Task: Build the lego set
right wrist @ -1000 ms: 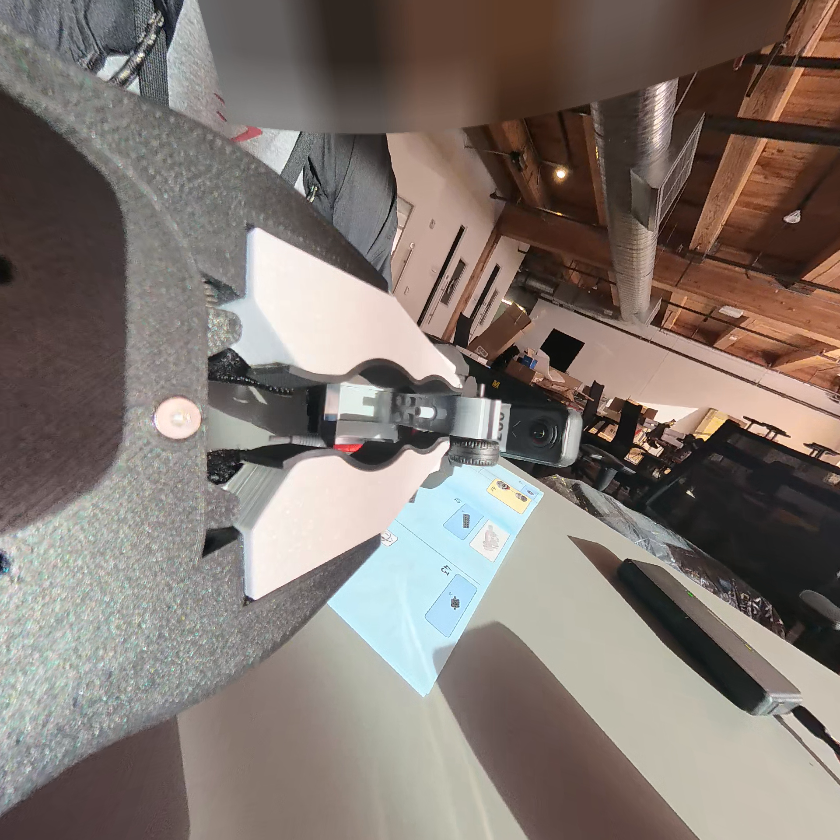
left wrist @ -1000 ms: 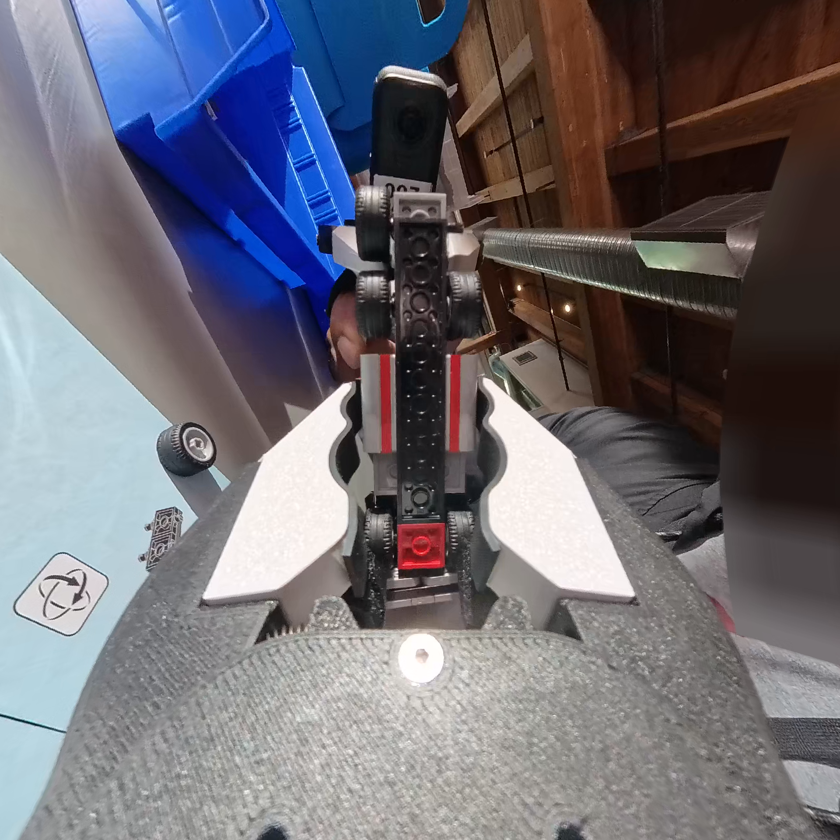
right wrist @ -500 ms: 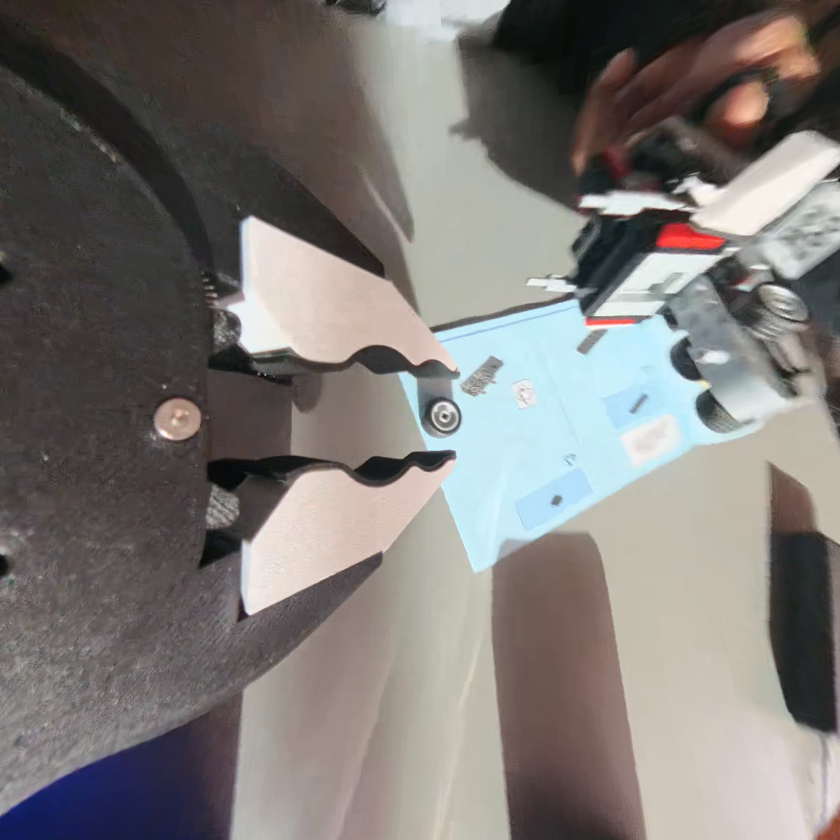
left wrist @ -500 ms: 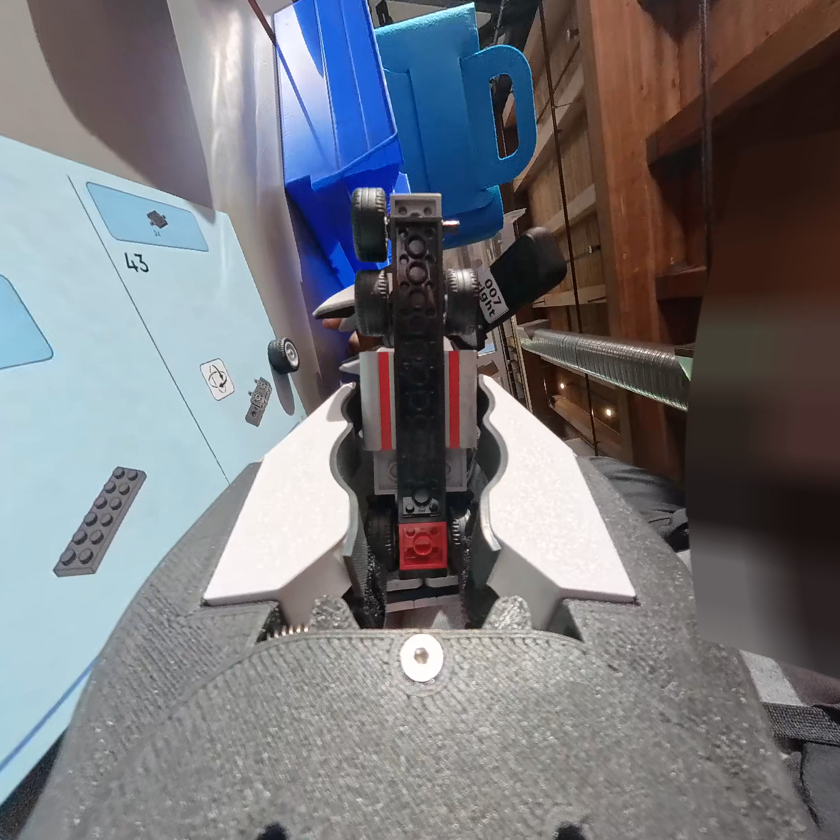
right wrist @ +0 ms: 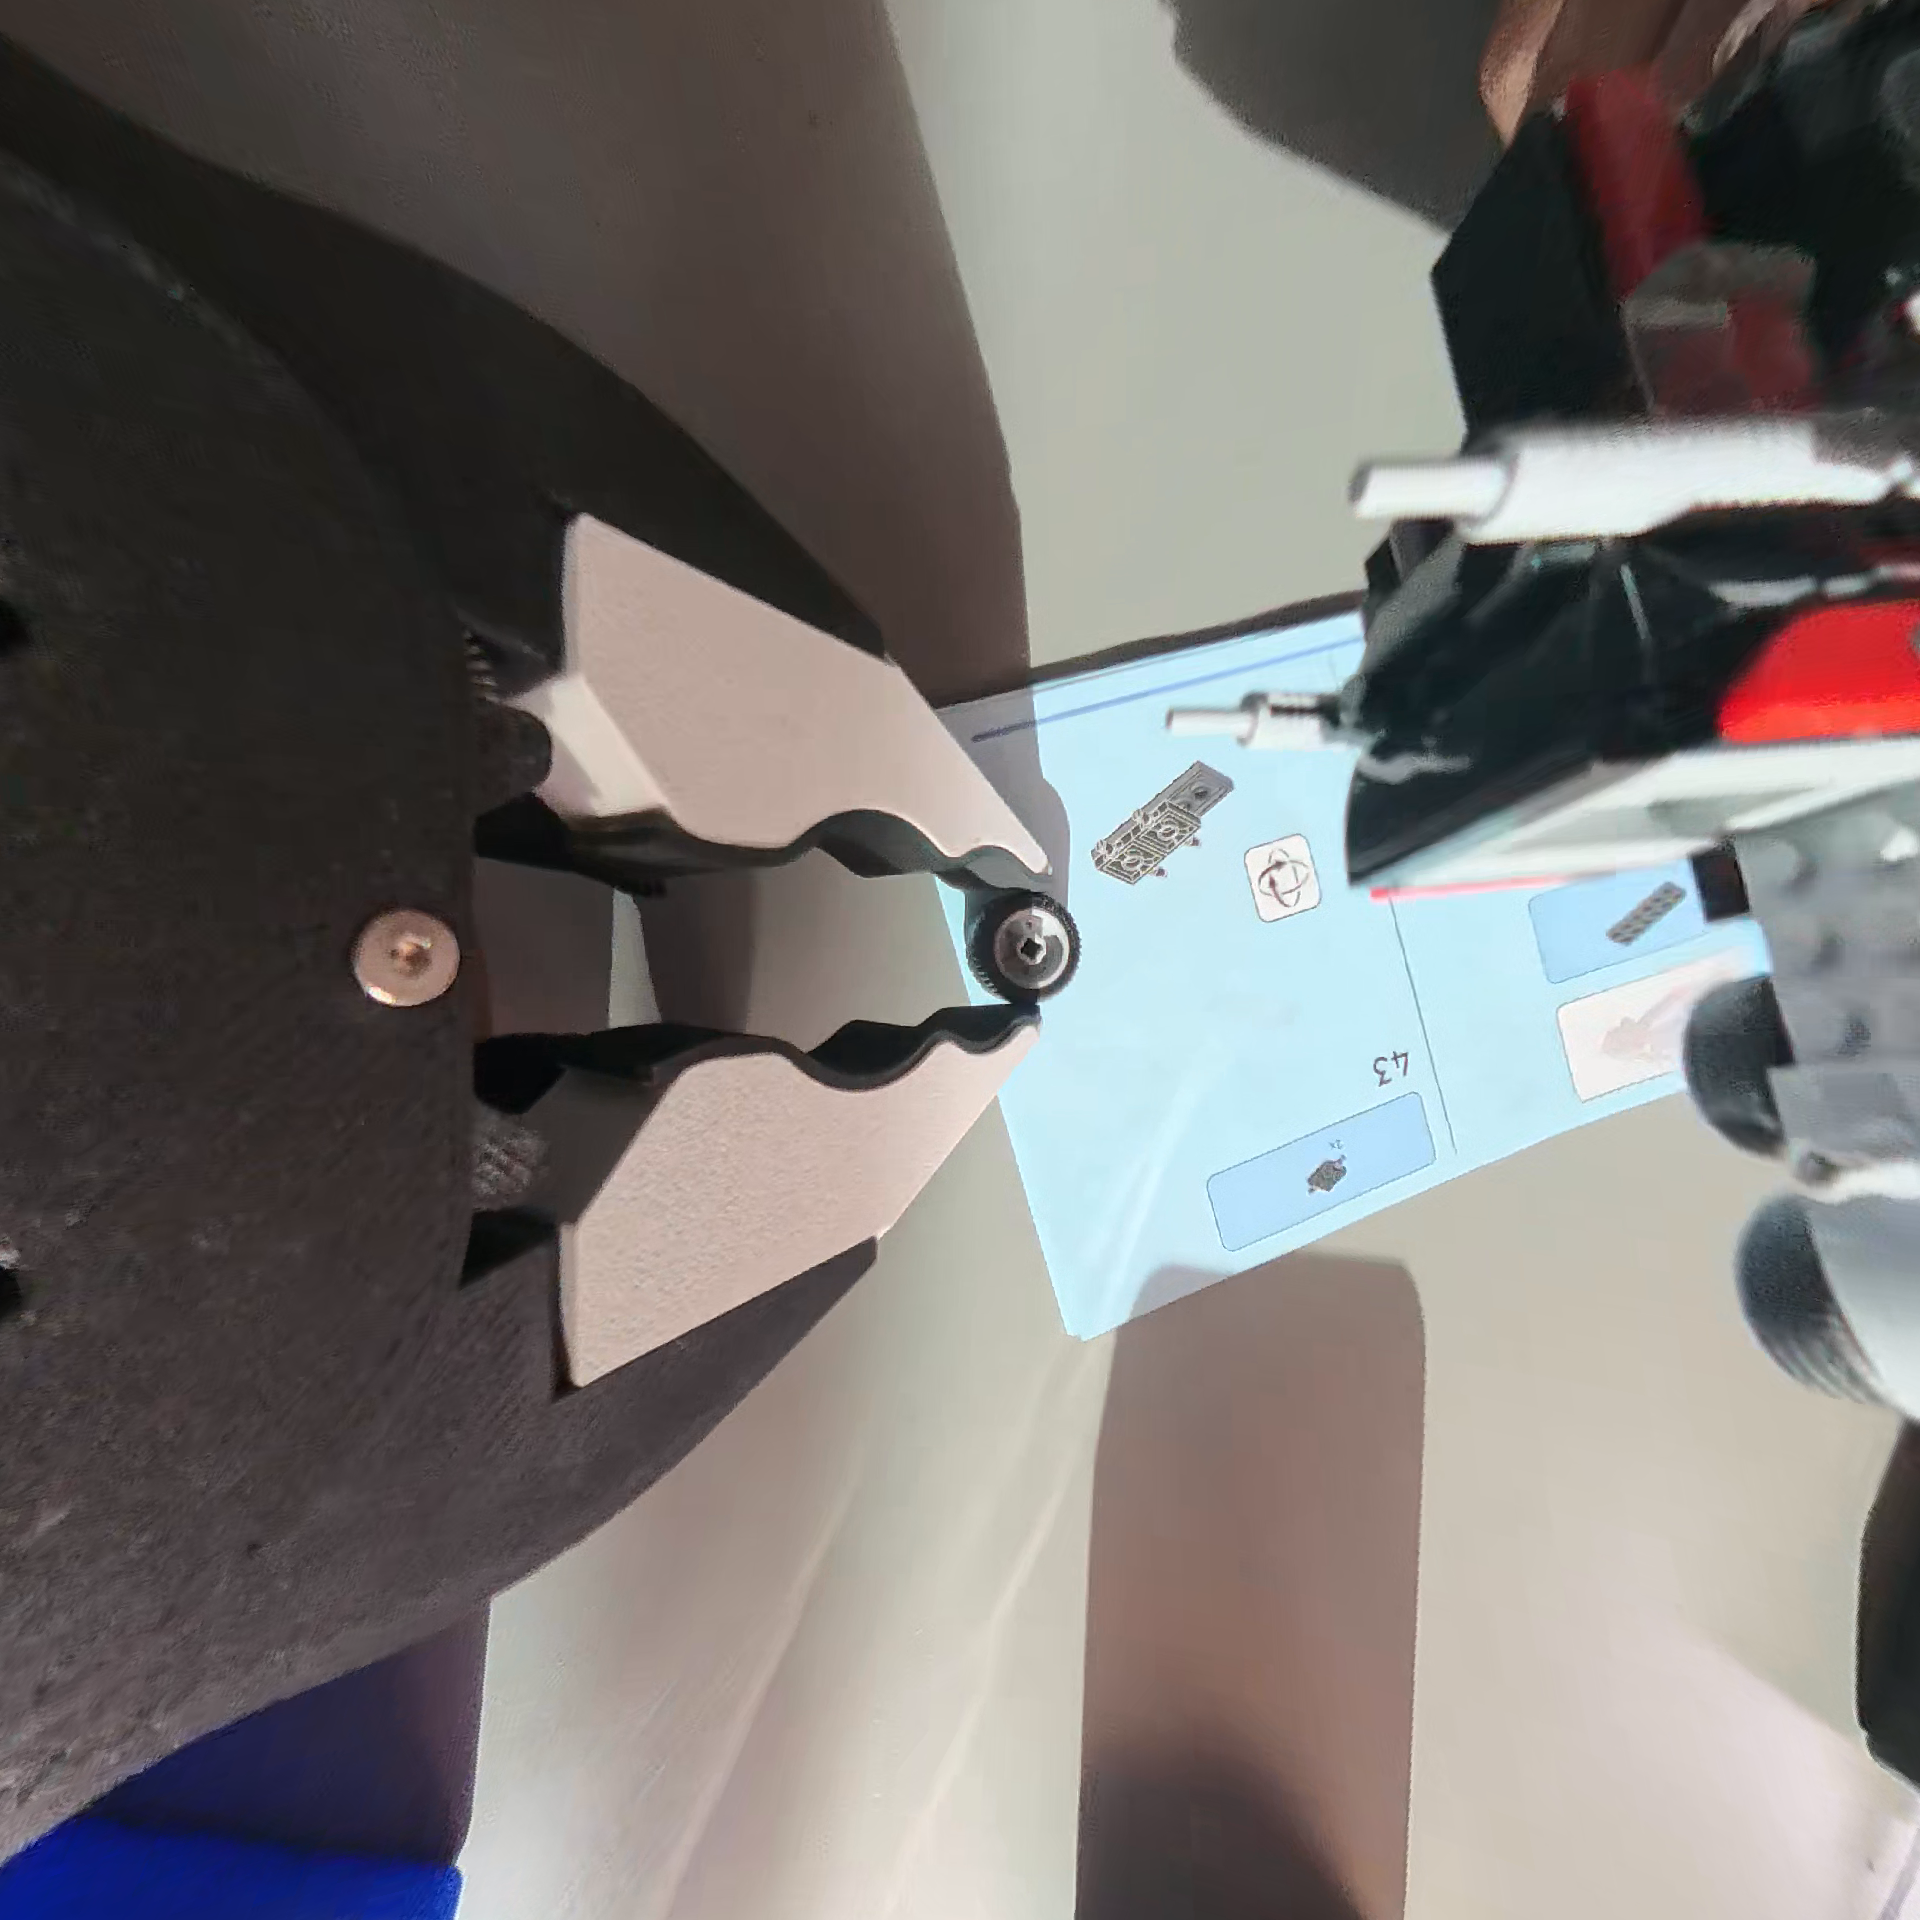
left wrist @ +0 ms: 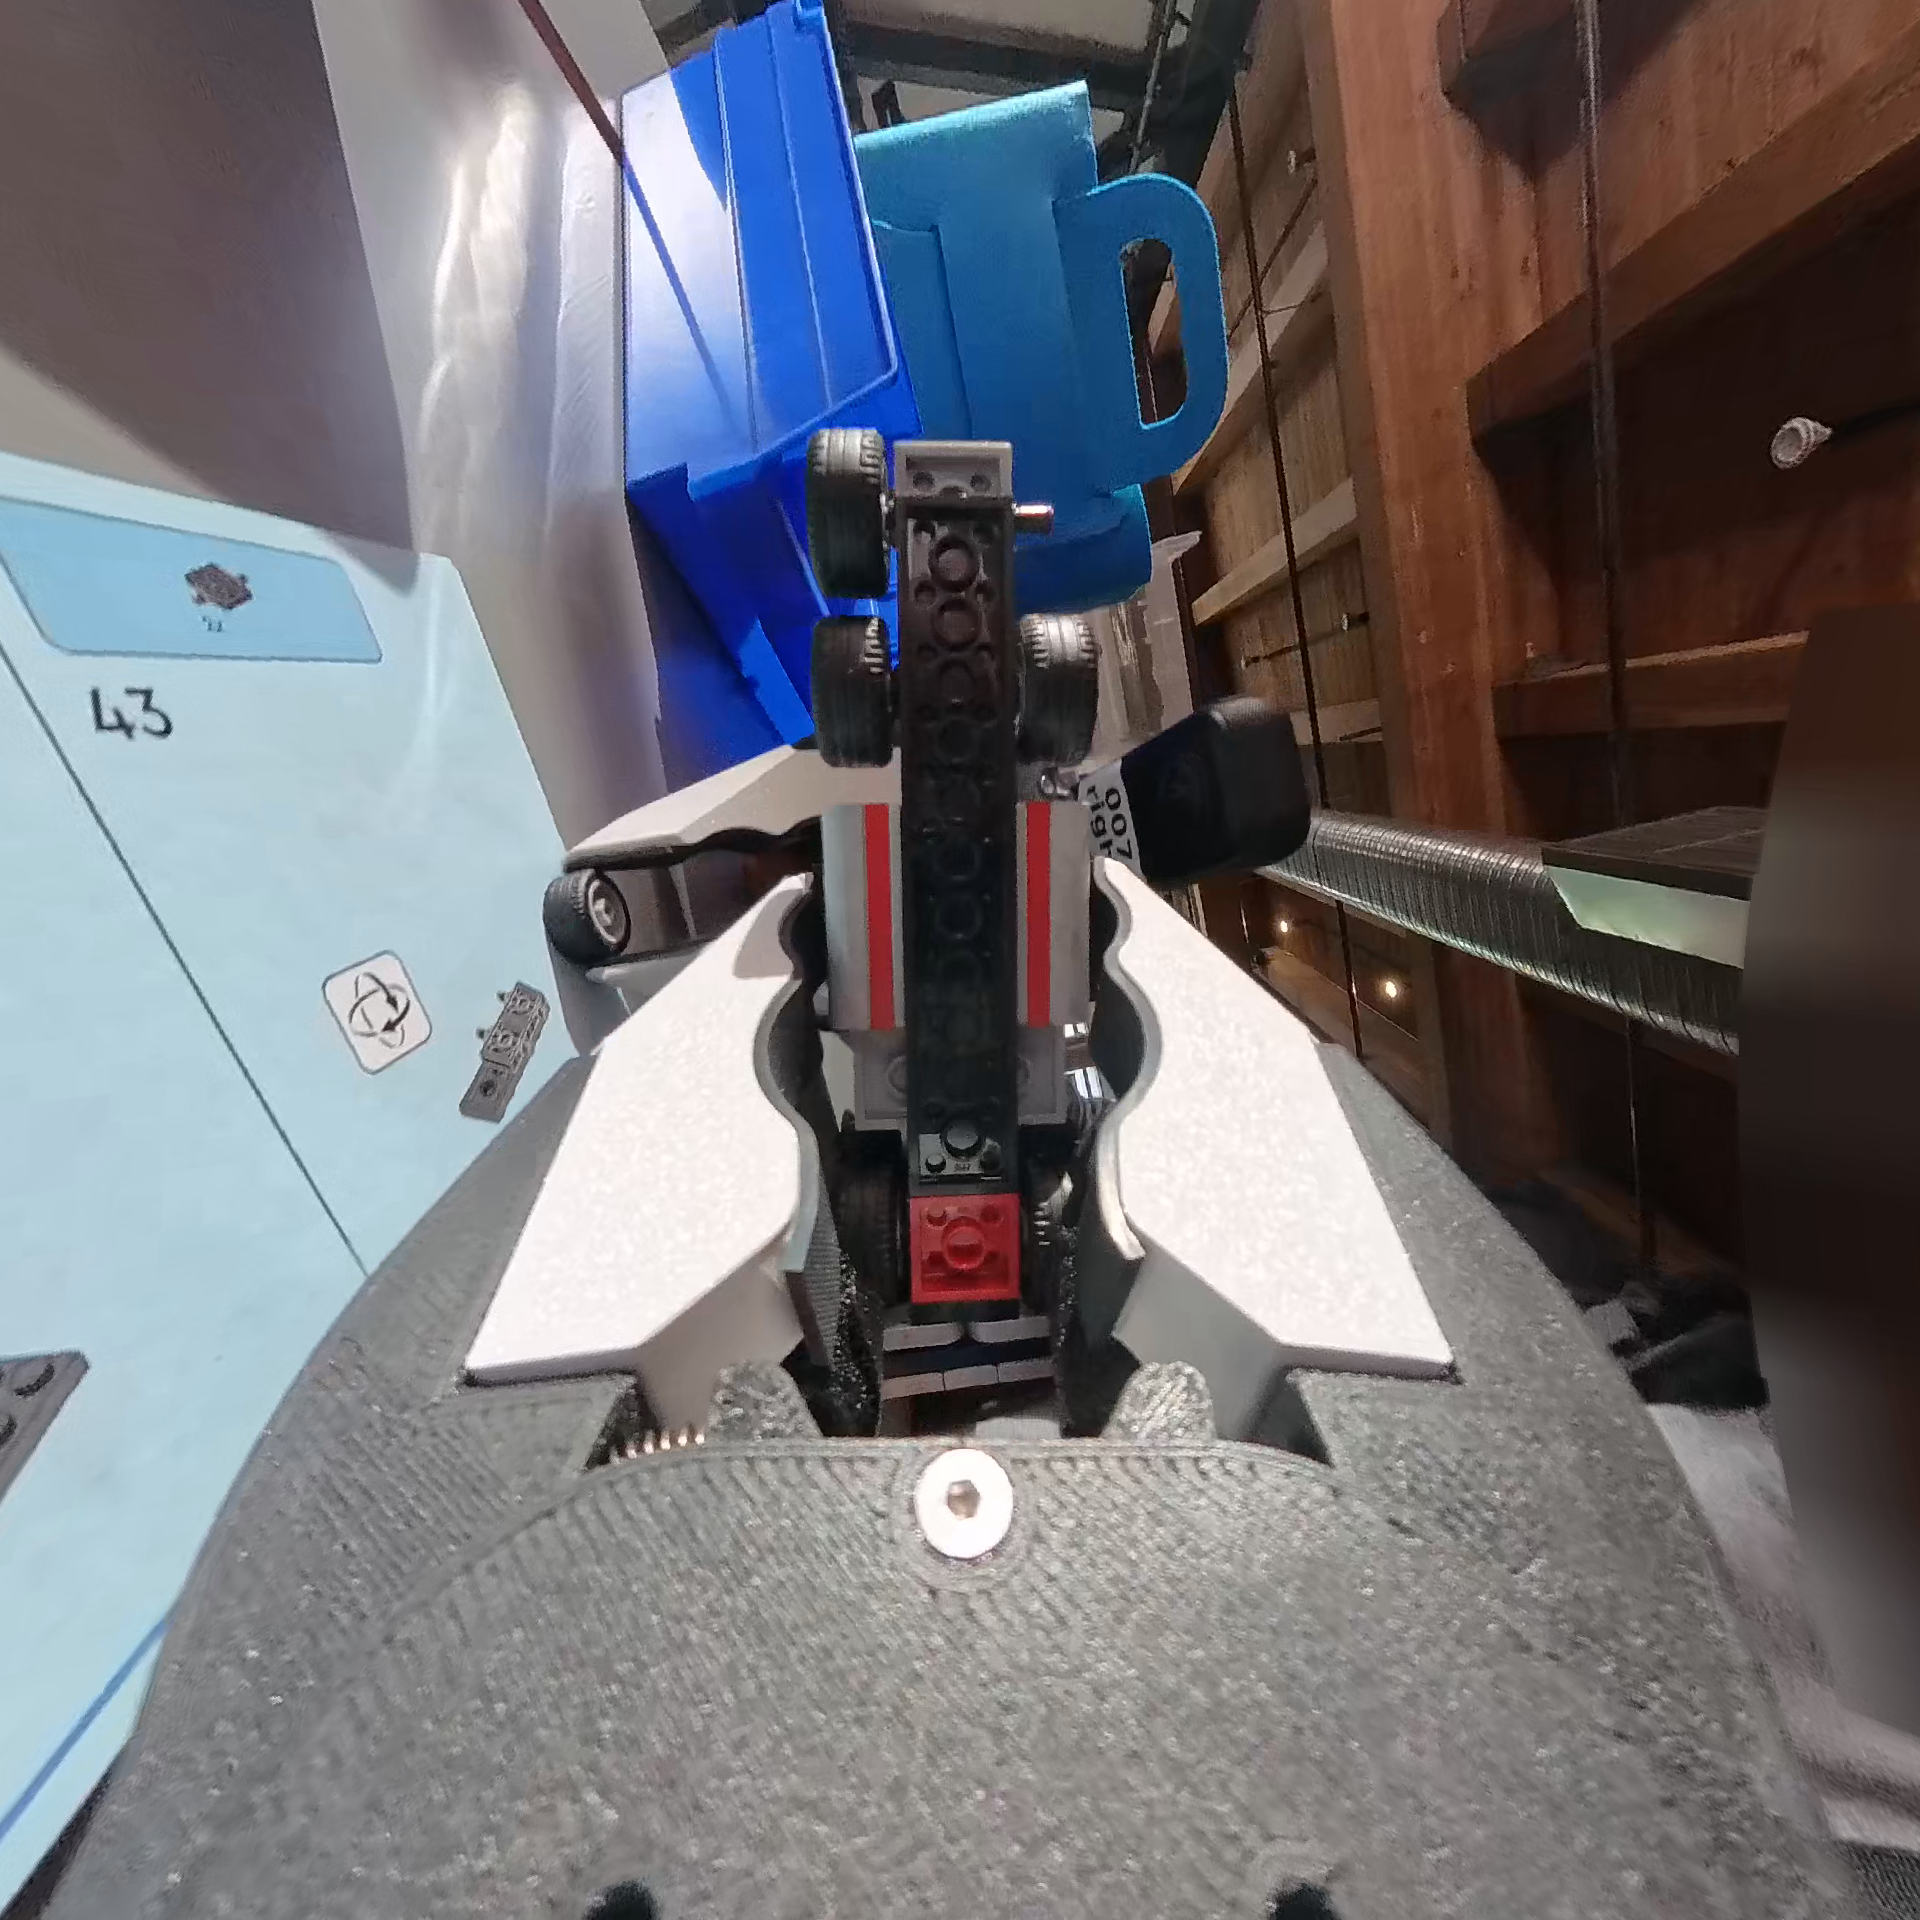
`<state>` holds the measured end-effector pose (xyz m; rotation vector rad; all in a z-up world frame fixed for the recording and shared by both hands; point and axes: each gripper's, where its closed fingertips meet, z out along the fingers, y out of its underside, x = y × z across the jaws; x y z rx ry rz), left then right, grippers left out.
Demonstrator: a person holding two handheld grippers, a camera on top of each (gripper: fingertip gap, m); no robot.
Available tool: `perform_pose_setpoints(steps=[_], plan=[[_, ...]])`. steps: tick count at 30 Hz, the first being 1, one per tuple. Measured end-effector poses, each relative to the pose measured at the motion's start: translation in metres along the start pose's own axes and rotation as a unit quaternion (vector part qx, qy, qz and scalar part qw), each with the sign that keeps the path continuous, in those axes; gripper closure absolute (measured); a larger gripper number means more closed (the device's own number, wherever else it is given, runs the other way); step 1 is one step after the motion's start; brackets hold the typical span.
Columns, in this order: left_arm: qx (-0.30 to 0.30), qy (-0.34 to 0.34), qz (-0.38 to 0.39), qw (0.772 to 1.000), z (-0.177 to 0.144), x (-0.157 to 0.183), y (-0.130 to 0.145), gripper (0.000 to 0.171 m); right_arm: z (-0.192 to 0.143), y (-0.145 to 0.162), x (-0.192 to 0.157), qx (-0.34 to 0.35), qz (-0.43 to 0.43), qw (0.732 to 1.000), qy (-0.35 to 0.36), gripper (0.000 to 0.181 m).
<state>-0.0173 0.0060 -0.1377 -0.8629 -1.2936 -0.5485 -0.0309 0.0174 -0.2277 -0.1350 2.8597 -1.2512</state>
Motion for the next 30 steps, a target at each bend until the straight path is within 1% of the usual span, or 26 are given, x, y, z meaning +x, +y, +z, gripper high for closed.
perform_pose_setpoints(steps=[2, 7, 10, 13, 16, 18, 20, 26, 30], plan=[[0.016, -0.003, 0.011, 1.000, 0.008, 0.004, -0.011, 0.121, -0.003, -0.002, 0.004, 0.011, 0.015, 1.000, 0.006, 0.158], [0.049, -0.010, 0.036, 0.998, 0.030, 0.008, -0.037, 0.121, -0.024, -0.011, 0.018, 0.083, 0.068, 0.994, 0.014, 0.158], [0.050, -0.008, 0.046, 0.998, 0.048, 0.005, -0.044, 0.121, -0.041, -0.006, 0.028, 0.112, 0.077, 0.990, 0.047, 0.158], [0.030, 0.002, 0.051, 0.998, 0.069, -0.001, -0.043, 0.121, -0.062, 0.001, 0.034, 0.141, 0.068, 0.984, 0.088, 0.158], [0.006, 0.022, 0.054, 0.998, 0.086, -0.007, -0.034, 0.121, -0.085, 0.006, 0.040, 0.180, 0.068, 0.974, 0.118, 0.158], [-0.018, 0.028, 0.049, 0.998, 0.089, -0.009, -0.021, 0.121, -0.099, 0.009, 0.045, 0.205, 0.074, 0.967, 0.135, 0.159], [-0.029, 0.023, 0.047, 0.998, 0.087, -0.013, -0.012, 0.121, -0.109, 0.011, 0.051, 0.221, 0.077, 0.961, 0.150, 0.159], [-0.071, -0.007, 0.036, 0.997, 0.083, -0.021, 0.016, 0.121, -0.136, 0.000, 0.060, 0.269, 0.091, 0.945, 0.164, 0.159], [-0.105, -0.015, 0.027, 0.994, 0.088, -0.020, 0.037, 0.121, -0.153, -0.012, 0.057, 0.296, 0.115, 0.937, 0.144, 0.159]])
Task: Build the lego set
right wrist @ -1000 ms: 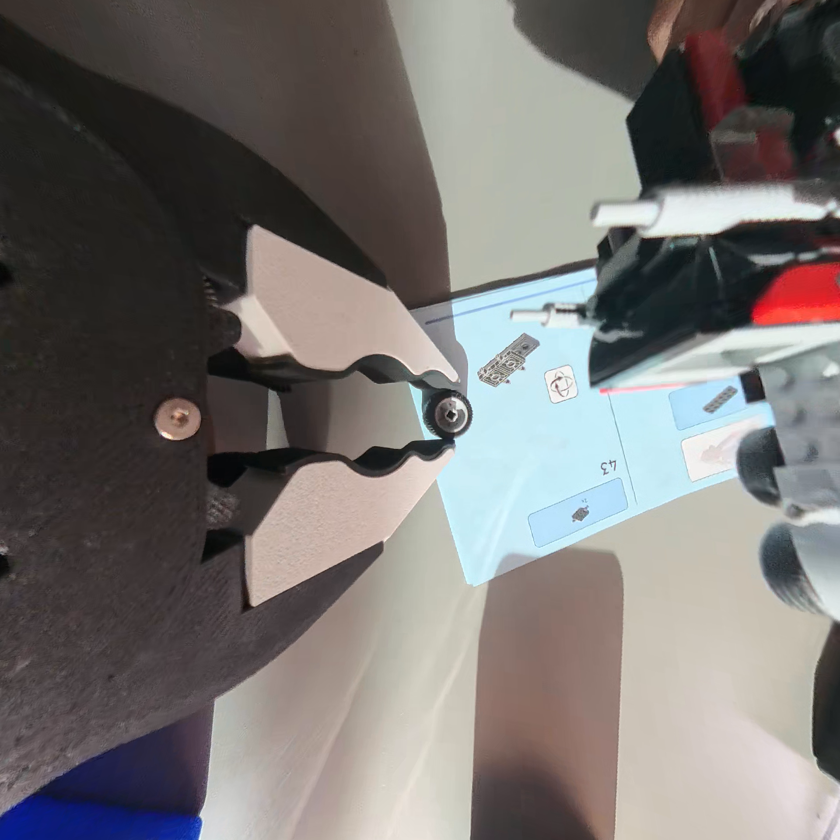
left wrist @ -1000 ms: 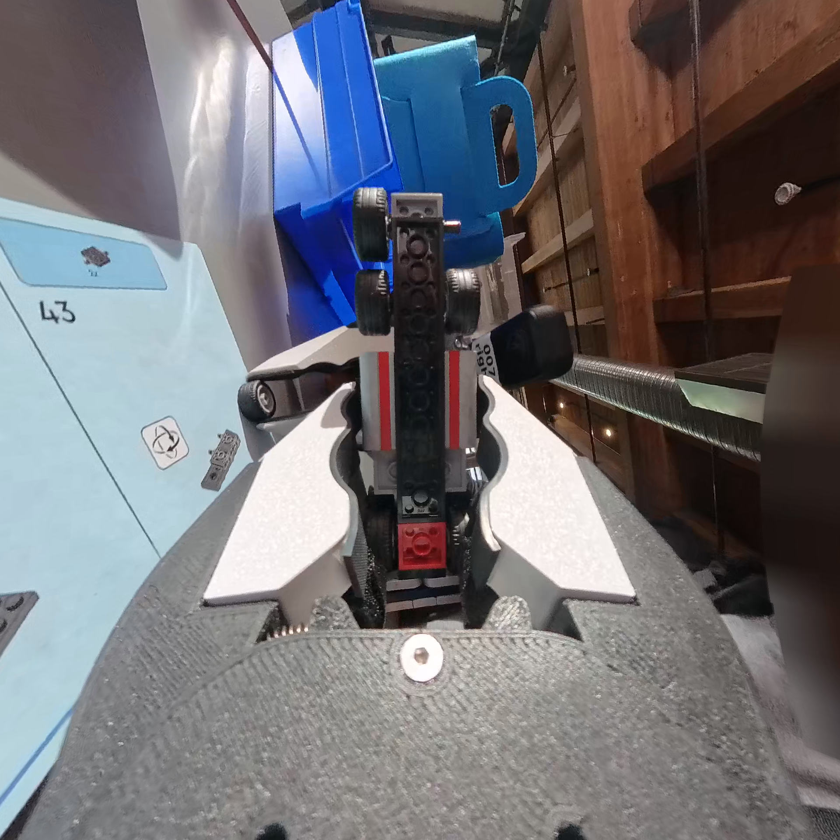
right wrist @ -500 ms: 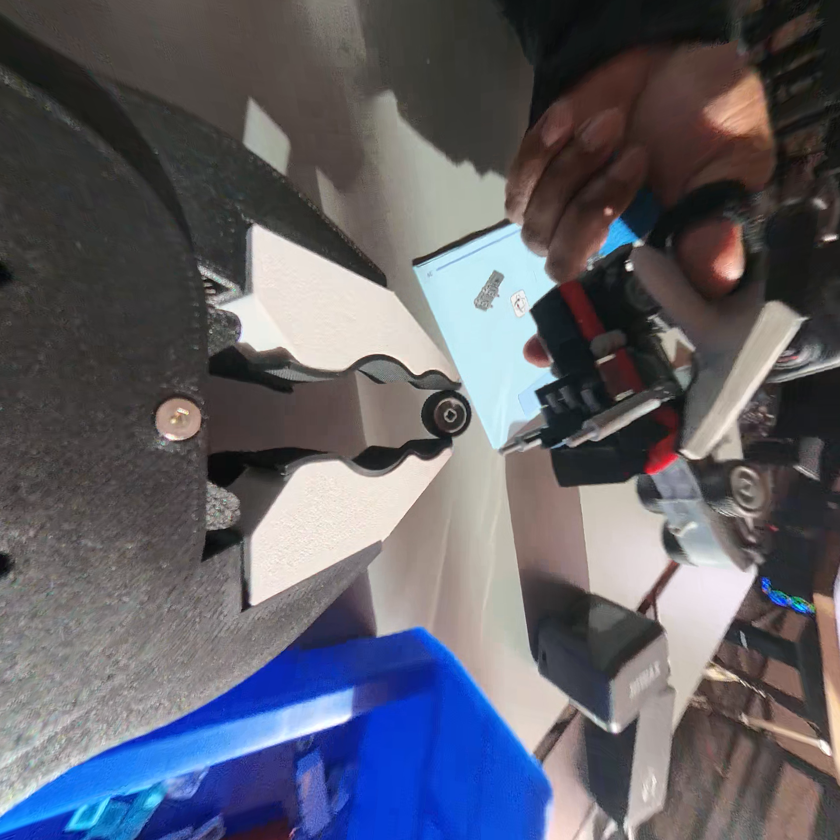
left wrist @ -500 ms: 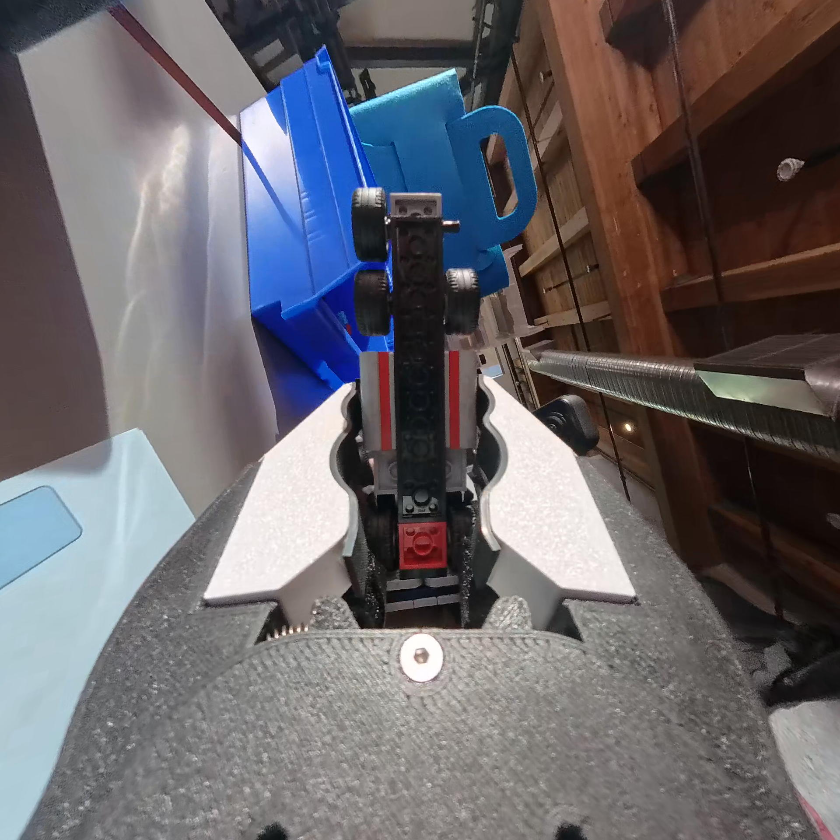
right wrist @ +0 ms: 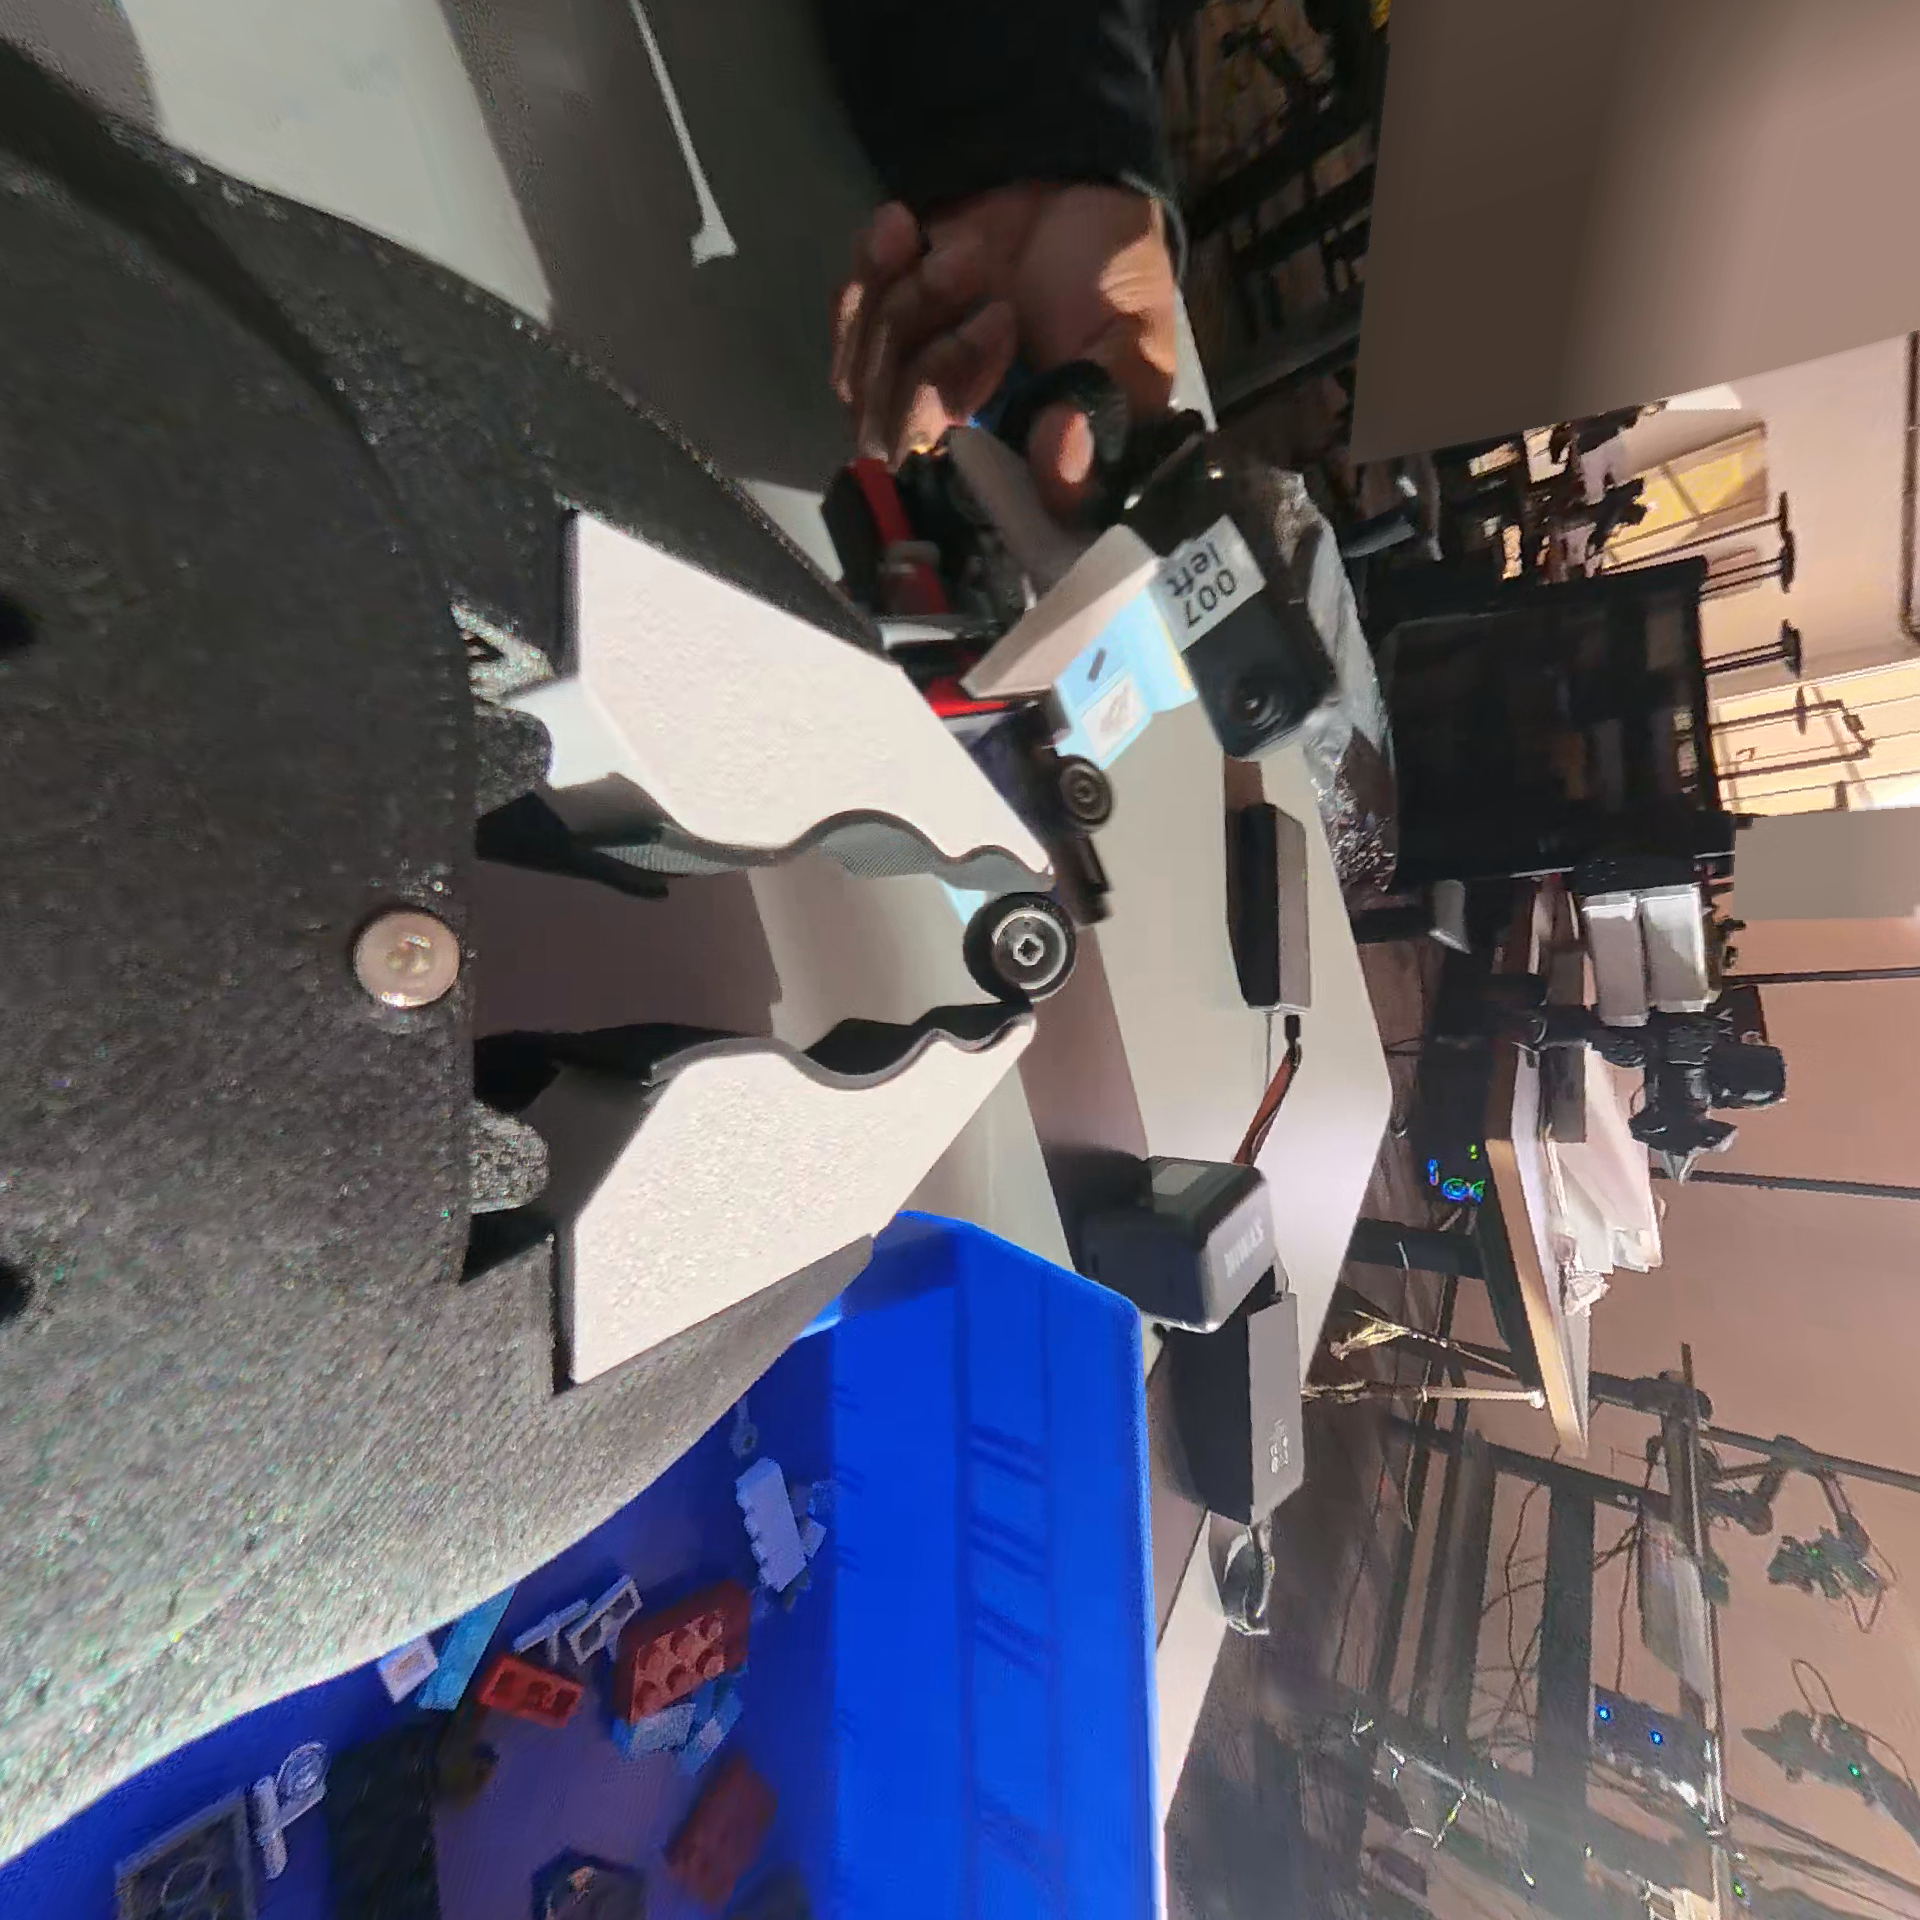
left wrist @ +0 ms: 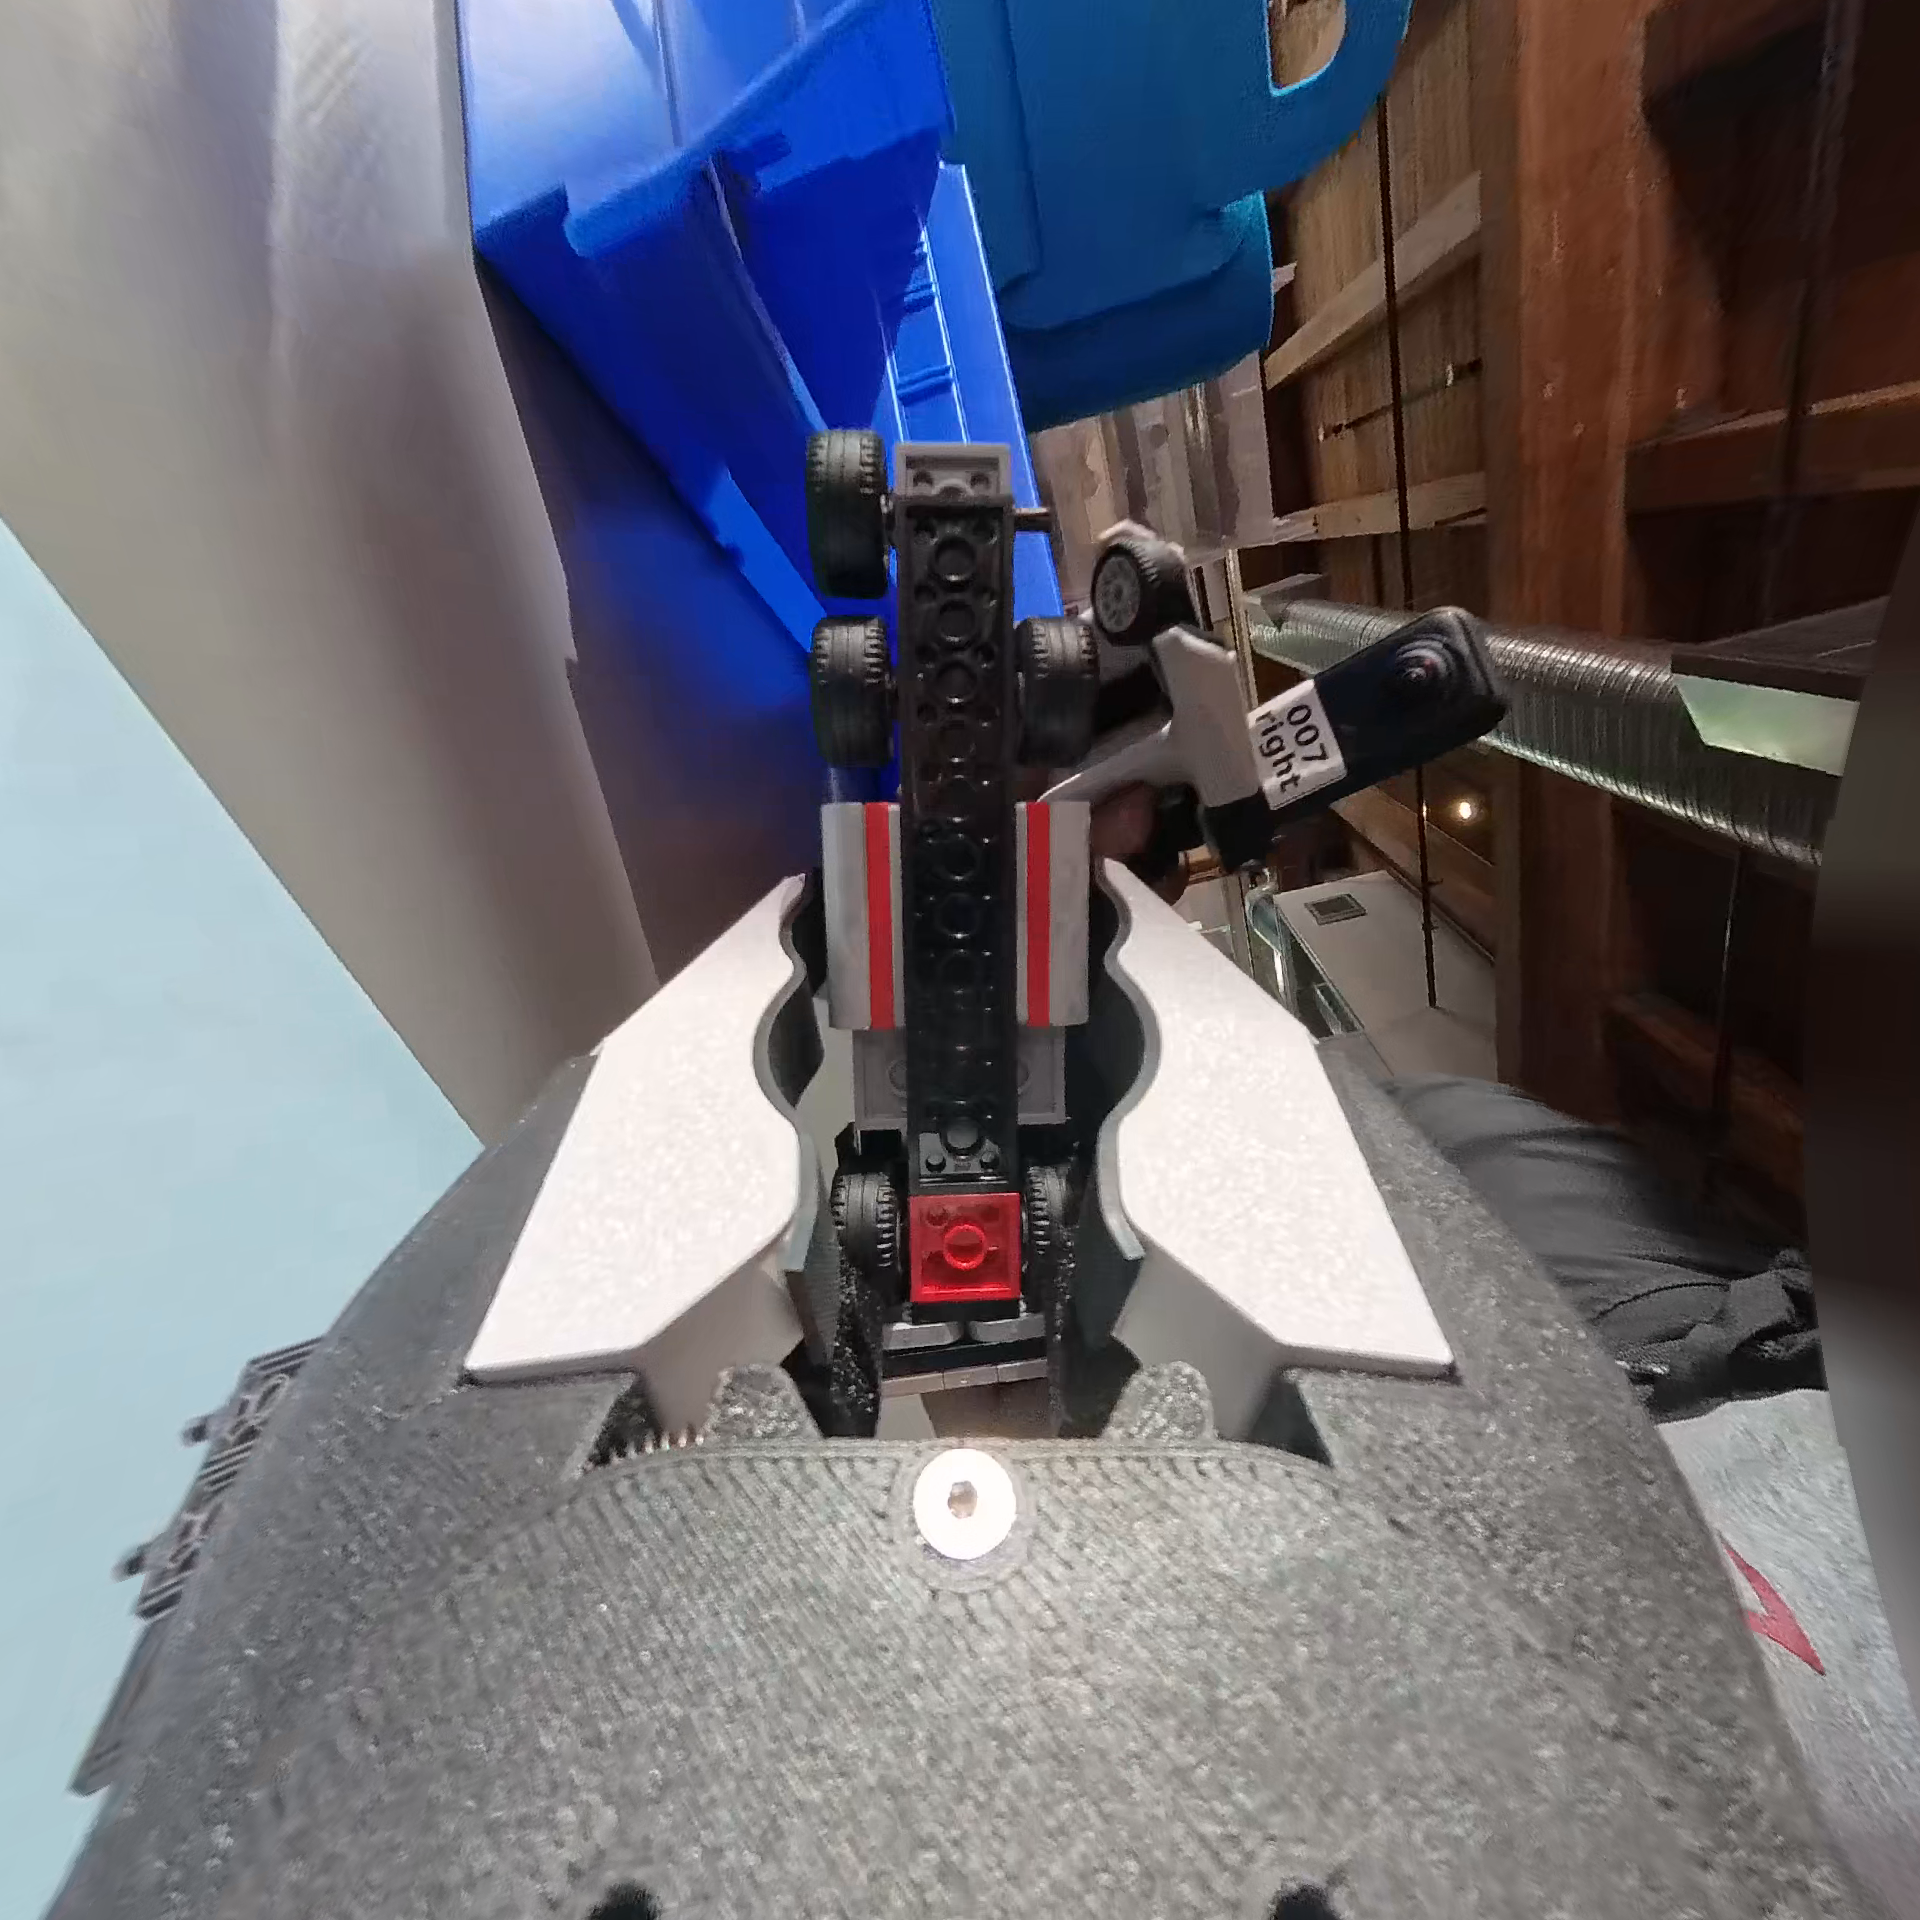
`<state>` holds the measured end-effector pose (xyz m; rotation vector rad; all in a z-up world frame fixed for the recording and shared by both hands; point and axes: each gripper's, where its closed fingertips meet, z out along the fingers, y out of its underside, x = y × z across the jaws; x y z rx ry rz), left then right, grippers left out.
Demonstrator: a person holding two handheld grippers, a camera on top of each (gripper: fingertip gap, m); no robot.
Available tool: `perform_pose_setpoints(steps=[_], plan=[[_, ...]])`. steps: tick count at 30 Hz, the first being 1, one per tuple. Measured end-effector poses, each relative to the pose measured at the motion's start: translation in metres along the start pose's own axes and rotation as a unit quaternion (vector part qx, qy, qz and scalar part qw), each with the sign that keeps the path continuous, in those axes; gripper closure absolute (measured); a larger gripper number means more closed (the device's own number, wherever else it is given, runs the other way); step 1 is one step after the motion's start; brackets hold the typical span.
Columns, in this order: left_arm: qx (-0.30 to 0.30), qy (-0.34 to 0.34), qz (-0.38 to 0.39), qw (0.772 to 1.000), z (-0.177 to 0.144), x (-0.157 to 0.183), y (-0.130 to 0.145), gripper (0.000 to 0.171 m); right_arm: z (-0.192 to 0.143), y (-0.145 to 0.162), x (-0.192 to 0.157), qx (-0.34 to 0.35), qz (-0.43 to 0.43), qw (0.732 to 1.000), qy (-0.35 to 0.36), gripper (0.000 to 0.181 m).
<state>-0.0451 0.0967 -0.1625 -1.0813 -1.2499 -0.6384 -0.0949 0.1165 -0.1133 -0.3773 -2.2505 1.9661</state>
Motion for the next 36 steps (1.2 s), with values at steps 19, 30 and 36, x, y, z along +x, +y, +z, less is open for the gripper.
perform_pose_setpoints(steps=[19, 30, 36], plan=[[-0.041, 0.028, -0.054, 0.997, 0.028, 0.008, 0.045, 0.121, 0.007, 0.027, -0.028, -0.100, -0.002, 0.993, -0.066, 0.158], [-0.048, 0.032, -0.069, 0.996, 0.031, 0.004, 0.050, 0.121, 0.006, 0.035, -0.029, -0.120, -0.014, 0.990, -0.071, 0.158], [-0.050, 0.025, -0.061, 0.997, 0.031, 0.003, 0.050, 0.121, 0.006, 0.036, -0.029, -0.125, -0.016, 0.989, -0.073, 0.158]])
